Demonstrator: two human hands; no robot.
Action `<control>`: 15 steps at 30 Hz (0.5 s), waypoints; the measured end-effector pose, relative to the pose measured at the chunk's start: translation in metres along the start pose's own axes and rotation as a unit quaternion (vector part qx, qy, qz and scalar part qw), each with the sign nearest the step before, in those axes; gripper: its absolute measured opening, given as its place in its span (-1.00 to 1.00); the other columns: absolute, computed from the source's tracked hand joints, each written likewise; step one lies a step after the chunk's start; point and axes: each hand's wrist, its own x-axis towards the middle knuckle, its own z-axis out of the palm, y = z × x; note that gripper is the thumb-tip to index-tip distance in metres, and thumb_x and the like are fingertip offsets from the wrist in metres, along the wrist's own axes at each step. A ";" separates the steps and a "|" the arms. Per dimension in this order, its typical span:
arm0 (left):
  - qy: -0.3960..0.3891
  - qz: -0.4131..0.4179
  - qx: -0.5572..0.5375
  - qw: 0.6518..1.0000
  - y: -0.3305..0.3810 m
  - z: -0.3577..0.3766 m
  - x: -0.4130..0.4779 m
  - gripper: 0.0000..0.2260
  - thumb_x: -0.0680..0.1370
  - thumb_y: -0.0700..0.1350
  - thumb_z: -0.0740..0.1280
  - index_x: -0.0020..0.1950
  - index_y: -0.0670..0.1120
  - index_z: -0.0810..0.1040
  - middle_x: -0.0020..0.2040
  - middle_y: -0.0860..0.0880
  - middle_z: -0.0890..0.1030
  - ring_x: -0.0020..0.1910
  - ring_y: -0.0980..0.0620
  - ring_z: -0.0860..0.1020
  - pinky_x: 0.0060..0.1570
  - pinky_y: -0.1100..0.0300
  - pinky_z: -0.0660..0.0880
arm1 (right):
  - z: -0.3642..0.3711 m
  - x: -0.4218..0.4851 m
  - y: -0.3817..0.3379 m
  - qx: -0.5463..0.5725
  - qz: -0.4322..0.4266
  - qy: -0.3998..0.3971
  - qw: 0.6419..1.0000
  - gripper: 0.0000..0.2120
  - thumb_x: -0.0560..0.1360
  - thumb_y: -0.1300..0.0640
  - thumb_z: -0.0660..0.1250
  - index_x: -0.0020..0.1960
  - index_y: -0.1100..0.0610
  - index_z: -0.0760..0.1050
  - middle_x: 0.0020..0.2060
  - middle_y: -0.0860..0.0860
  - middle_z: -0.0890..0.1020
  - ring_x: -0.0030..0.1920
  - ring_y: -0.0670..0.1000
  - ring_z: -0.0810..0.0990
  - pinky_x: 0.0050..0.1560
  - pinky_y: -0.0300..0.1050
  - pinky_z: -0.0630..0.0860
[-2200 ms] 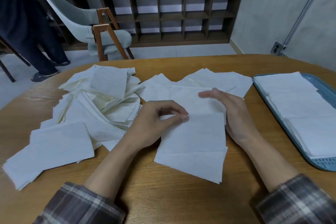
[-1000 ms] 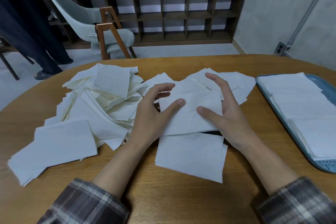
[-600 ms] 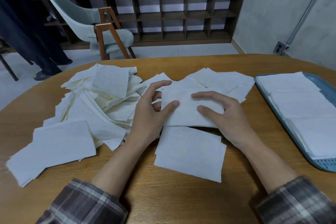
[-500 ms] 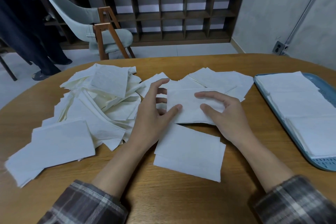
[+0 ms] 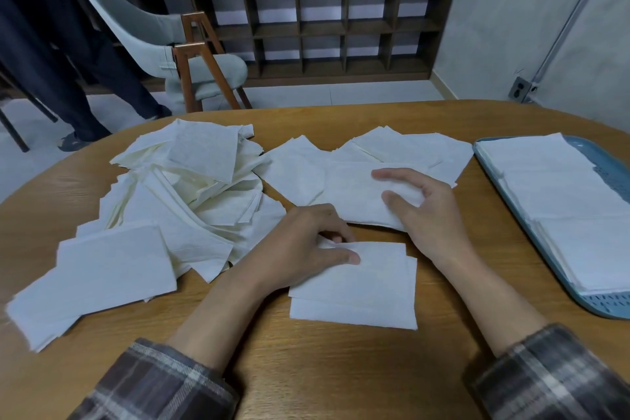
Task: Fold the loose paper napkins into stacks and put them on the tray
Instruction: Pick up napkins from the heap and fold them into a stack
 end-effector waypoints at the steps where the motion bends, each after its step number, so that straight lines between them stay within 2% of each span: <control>1: 0.005 0.002 -0.010 1.000 0.000 0.001 0.000 -0.88 0.49 0.01 0.61 -0.03 0.03 0.77 -0.11 0.09 0.64 -0.05 0.09 0.62 0.01 0.11 0.55 | 0.000 0.000 -0.001 0.010 0.003 -0.005 1.000 -0.69 0.60 0.37 0.36 0.16 0.02 0.72 0.09 -0.37 0.70 0.23 -0.43 0.53 0.20 -0.59 0.31; 5: 0.036 0.013 -0.044 0.998 0.004 0.000 -0.002 -0.94 0.51 -0.04 0.59 -0.09 0.01 0.77 -0.11 0.11 0.69 -0.06 0.09 0.67 -0.02 0.22 0.54 | -0.001 0.001 -0.005 0.074 0.016 -0.023 0.997 -0.80 0.63 0.24 0.38 0.15 0.04 0.72 0.12 -0.26 0.73 0.25 -0.37 0.55 0.18 -0.57 0.34; 9: 0.049 -0.002 -0.099 0.994 0.007 -0.004 -0.005 -0.95 0.55 -0.09 0.56 -0.01 0.00 0.80 -0.05 0.16 0.74 0.01 0.17 0.68 0.04 0.34 0.50 | -0.001 0.001 -0.007 0.135 0.038 -0.028 0.990 -0.81 0.66 0.09 0.34 0.13 0.04 0.73 0.15 -0.17 0.73 0.31 -0.25 0.57 0.37 -0.28 0.37; 11: 0.061 -0.006 -0.121 0.991 0.008 -0.005 -0.005 -0.92 0.56 -0.11 0.54 0.05 -0.02 0.80 -0.02 0.17 0.75 0.04 0.18 0.69 0.07 0.31 0.52 | -0.001 0.001 -0.008 0.145 0.042 -0.029 0.988 -0.80 0.67 0.08 0.32 0.13 0.05 0.73 0.16 -0.16 0.74 0.32 -0.22 0.57 0.37 -0.21 0.37; 15: 0.070 -0.020 -0.136 0.988 0.008 -0.006 -0.005 -0.89 0.59 -0.11 0.51 0.10 -0.02 0.79 0.01 0.19 0.76 0.10 0.22 0.69 0.17 0.23 0.57 | -0.002 0.000 -0.008 0.142 0.045 -0.038 0.988 -0.77 0.69 0.09 0.29 0.16 0.08 0.72 0.17 -0.15 0.73 0.33 -0.21 0.57 0.36 -0.20 0.37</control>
